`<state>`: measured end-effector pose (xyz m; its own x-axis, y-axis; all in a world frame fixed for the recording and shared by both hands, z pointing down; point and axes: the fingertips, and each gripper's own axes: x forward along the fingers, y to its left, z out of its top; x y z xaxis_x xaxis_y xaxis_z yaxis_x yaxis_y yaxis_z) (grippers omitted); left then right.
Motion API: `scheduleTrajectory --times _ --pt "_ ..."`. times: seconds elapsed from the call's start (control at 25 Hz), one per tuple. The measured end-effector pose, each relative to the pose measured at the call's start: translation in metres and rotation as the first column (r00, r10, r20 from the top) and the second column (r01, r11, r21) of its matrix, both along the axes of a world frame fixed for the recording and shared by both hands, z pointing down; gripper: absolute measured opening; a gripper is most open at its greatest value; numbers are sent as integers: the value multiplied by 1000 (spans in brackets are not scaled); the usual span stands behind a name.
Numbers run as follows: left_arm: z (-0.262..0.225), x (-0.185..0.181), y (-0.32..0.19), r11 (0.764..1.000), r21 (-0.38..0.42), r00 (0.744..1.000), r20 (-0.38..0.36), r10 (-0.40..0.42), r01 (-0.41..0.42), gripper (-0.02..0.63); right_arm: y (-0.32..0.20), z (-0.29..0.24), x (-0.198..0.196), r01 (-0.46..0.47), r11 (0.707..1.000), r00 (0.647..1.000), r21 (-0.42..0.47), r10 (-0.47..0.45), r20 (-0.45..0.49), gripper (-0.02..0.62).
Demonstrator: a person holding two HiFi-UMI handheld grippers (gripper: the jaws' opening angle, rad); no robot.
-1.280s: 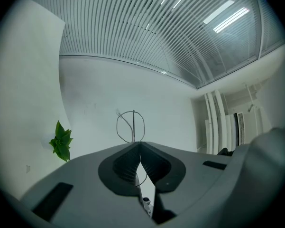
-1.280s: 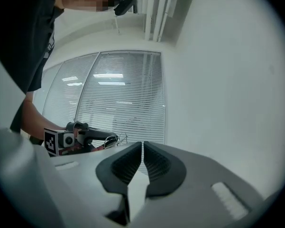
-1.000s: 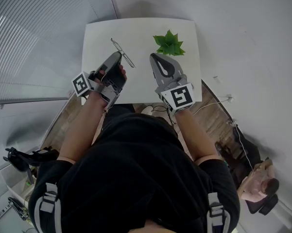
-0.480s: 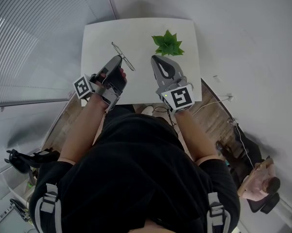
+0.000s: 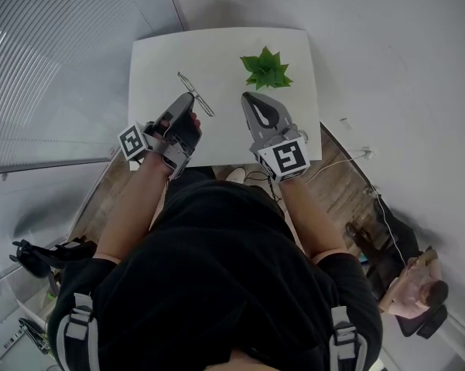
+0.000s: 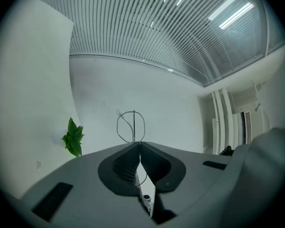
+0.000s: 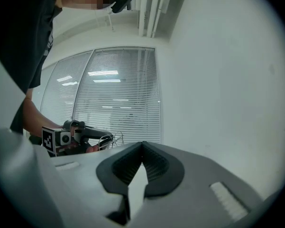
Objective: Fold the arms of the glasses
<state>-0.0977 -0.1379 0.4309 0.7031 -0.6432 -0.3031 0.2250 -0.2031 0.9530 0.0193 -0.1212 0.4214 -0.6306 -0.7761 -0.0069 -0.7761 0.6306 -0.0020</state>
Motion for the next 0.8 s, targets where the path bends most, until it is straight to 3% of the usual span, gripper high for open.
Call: scheduleTrajectory --times 0.8 --pt "4 -2 6 1000 -8 1000 3 -5 5 12 8 5 -5 23 1000 1000 -19 -22 14 11"
